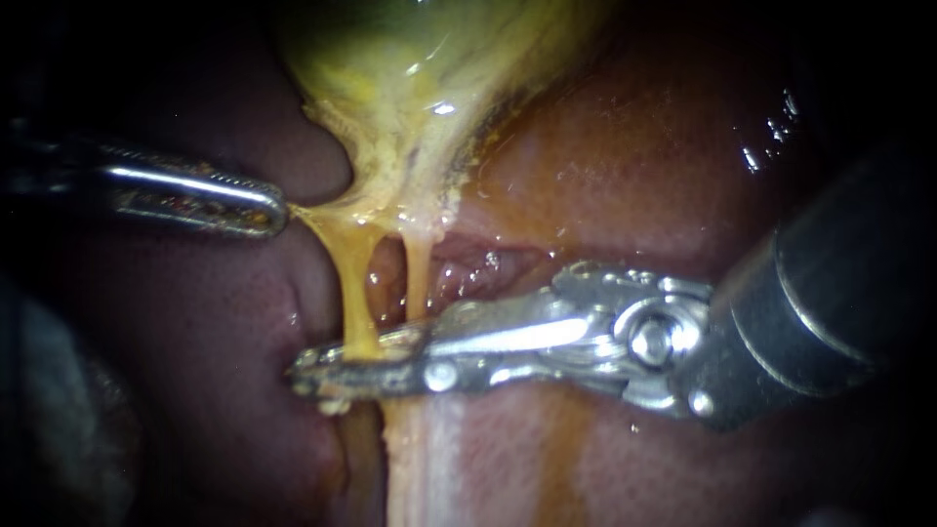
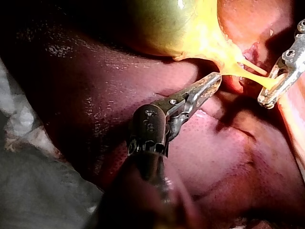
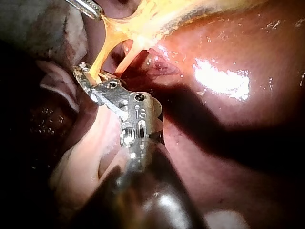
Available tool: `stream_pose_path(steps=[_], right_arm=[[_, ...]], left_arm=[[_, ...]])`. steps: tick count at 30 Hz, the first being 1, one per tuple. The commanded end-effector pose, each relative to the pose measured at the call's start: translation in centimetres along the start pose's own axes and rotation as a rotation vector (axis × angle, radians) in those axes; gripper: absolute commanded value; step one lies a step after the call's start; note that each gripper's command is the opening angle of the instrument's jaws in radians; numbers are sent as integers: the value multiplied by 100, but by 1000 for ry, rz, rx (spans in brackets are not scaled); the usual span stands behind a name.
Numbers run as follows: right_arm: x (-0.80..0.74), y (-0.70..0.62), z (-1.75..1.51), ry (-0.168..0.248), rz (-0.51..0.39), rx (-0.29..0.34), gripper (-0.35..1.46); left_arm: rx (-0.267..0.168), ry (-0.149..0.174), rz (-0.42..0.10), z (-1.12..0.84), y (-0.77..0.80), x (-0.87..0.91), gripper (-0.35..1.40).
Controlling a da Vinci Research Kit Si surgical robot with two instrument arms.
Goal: Going back second clip left tube
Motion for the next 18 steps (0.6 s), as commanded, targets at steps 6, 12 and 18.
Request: stream_pose_path(steps=[6, 12, 18], right_arm=[[-5, 12, 6, 16, -64, 6, 6], [-14, 29, 13, 31, -95, 11, 36], [-27, 51, 23, 35, -177, 2, 45]], left_arm=[[-1, 0, 0, 0, 0, 0, -35], [-1, 0, 0, -1, 0, 0, -35], [-1, 0, 0, 0, 0, 0, -35]])
